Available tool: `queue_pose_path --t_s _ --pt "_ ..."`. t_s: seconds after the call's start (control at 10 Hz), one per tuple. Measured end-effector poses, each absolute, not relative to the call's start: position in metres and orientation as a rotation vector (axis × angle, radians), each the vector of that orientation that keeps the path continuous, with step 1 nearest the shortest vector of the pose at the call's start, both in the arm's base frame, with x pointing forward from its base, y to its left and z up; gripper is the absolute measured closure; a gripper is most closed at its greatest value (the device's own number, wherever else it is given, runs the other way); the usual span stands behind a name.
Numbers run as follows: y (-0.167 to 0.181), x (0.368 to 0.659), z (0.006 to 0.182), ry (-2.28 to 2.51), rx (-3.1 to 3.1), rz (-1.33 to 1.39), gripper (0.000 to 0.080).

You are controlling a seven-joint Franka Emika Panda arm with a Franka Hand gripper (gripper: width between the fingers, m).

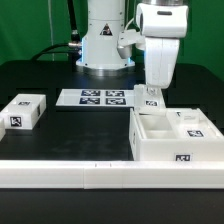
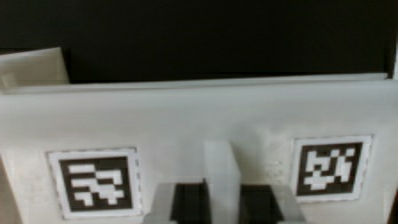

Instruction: Assemble cabinet

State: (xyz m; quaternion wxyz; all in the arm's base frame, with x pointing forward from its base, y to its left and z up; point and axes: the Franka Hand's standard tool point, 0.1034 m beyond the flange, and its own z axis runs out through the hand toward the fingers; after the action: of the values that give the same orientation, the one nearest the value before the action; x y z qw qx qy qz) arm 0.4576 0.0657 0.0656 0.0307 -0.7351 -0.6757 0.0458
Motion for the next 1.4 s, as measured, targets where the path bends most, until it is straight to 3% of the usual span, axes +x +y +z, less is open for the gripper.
queue_pose_path --t_s 1.4 --pt "0.0653 0.4647 0.0658 -2.056 -2.273 0.157 0.0731"
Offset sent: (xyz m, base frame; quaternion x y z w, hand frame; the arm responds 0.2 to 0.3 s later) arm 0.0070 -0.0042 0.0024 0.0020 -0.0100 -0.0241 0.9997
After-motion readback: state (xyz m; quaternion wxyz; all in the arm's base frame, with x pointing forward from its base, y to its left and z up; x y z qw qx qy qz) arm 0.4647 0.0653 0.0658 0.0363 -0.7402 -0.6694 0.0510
